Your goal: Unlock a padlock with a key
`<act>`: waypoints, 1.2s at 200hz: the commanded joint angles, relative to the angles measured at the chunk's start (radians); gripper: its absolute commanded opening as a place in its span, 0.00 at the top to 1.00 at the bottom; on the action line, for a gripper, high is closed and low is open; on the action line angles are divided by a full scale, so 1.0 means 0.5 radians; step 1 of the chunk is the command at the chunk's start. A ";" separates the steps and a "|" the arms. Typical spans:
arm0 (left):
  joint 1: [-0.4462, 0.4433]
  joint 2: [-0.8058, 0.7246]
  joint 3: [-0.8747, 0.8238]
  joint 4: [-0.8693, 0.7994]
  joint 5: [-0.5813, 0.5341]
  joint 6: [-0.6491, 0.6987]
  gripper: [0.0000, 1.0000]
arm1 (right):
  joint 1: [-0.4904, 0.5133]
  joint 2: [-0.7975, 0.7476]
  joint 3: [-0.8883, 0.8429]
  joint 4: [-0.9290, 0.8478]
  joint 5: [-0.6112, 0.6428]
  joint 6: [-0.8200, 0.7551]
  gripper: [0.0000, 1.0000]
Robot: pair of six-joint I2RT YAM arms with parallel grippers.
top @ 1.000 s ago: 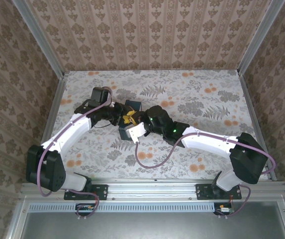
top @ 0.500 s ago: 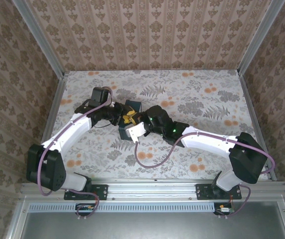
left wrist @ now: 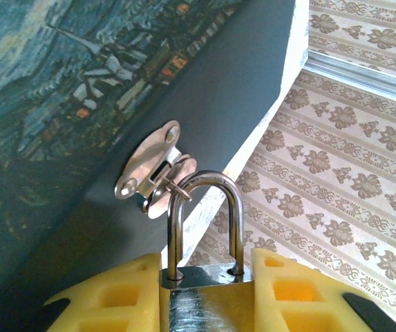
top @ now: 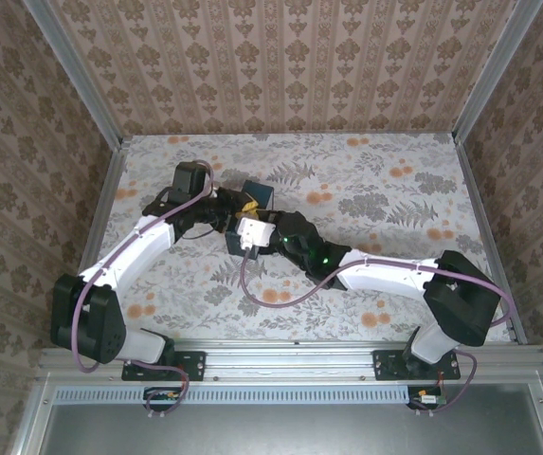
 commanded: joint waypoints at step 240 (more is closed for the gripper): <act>0.066 -0.182 -0.023 -0.129 0.087 0.391 1.00 | -0.321 -0.632 -0.440 -0.234 0.214 2.579 1.00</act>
